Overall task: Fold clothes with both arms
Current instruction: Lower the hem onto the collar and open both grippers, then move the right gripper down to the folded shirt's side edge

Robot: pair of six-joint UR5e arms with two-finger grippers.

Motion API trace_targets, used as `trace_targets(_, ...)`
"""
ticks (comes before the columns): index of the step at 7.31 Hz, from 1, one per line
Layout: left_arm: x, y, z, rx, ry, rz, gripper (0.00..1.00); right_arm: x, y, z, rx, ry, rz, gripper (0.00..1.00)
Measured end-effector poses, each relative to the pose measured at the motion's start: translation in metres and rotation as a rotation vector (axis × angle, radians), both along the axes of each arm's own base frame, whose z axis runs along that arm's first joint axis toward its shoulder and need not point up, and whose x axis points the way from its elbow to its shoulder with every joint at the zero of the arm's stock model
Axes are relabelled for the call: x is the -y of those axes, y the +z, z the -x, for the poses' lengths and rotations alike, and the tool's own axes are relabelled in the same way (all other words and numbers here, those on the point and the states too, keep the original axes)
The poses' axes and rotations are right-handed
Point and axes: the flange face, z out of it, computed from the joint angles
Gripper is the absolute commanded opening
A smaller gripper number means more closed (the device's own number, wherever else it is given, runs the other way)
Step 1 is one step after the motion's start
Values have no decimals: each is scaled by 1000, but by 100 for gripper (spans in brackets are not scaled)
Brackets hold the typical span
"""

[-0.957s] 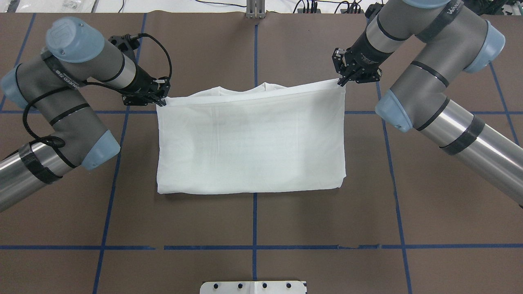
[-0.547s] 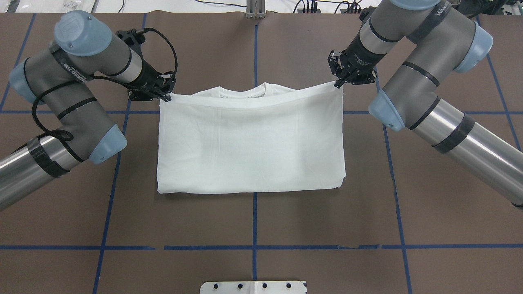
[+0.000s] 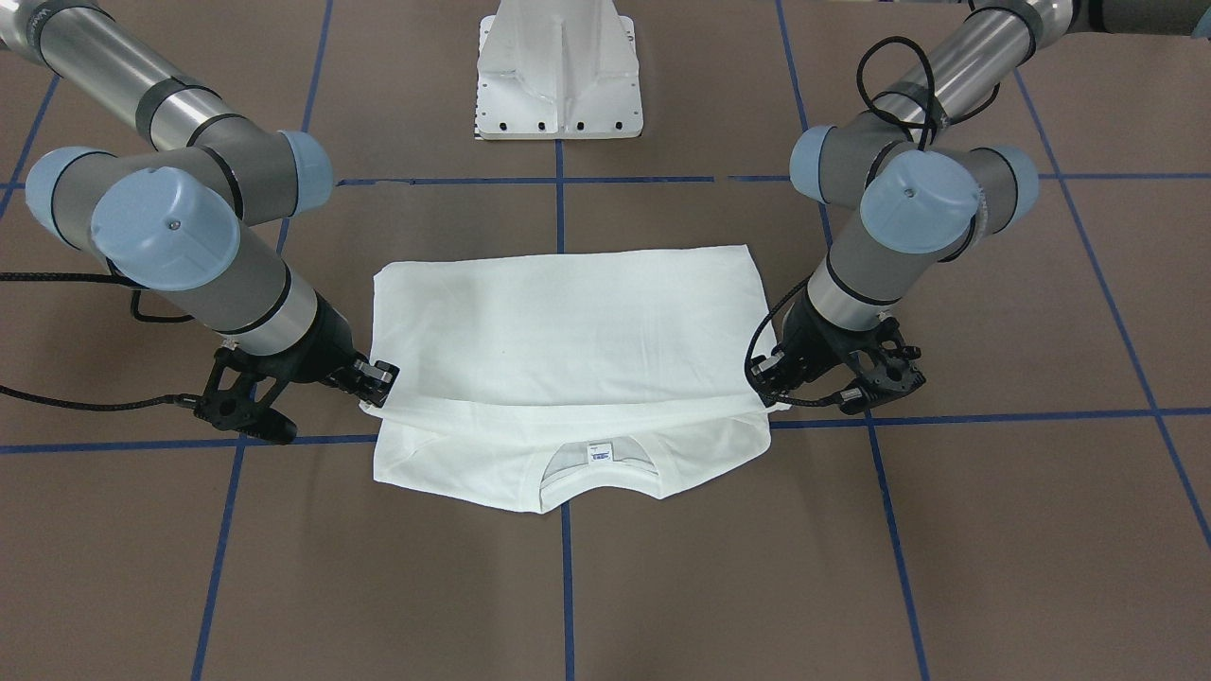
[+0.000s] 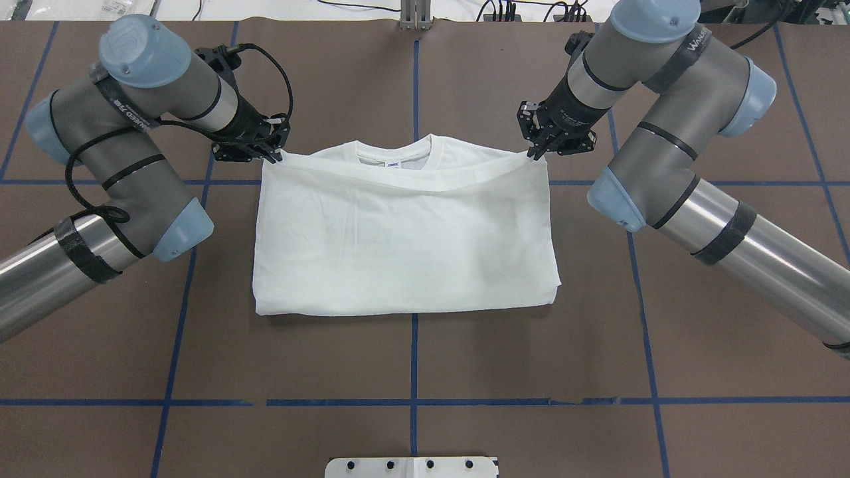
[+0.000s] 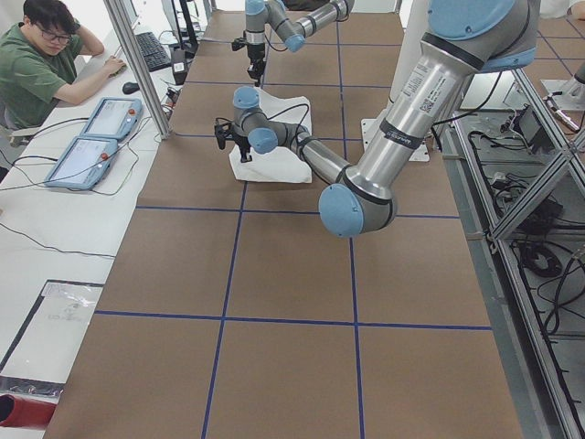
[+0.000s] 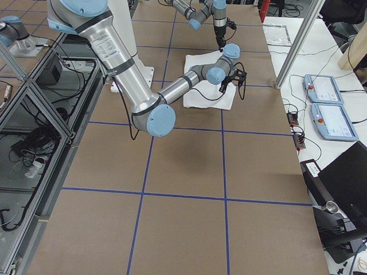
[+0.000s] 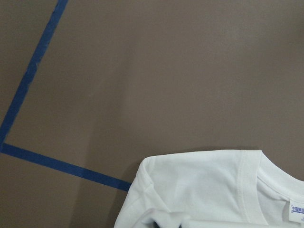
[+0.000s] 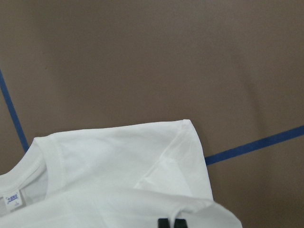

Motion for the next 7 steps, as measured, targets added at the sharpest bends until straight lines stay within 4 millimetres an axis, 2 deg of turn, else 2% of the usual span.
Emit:
trace_targets(1,1,1,1,8,-12,-6,98,1,0,0,1,1,-3,100)
trace_targets(3,3,4,2,19,-22,-10,98,4,-1,-5,4,-1,-16,100)
trace_targets(4,3,5,5,20,-24,-12,99,-1,-3,-7,10,-5,-27,100)
trace_targets(5,2,2,8,18,-27,-16,99,-19,-1,-6,13,-14,-42,100)
trace_targets(7,-3,-8,19,2,-35,-33,99,-98,29,10,-36,-36,-95,100)
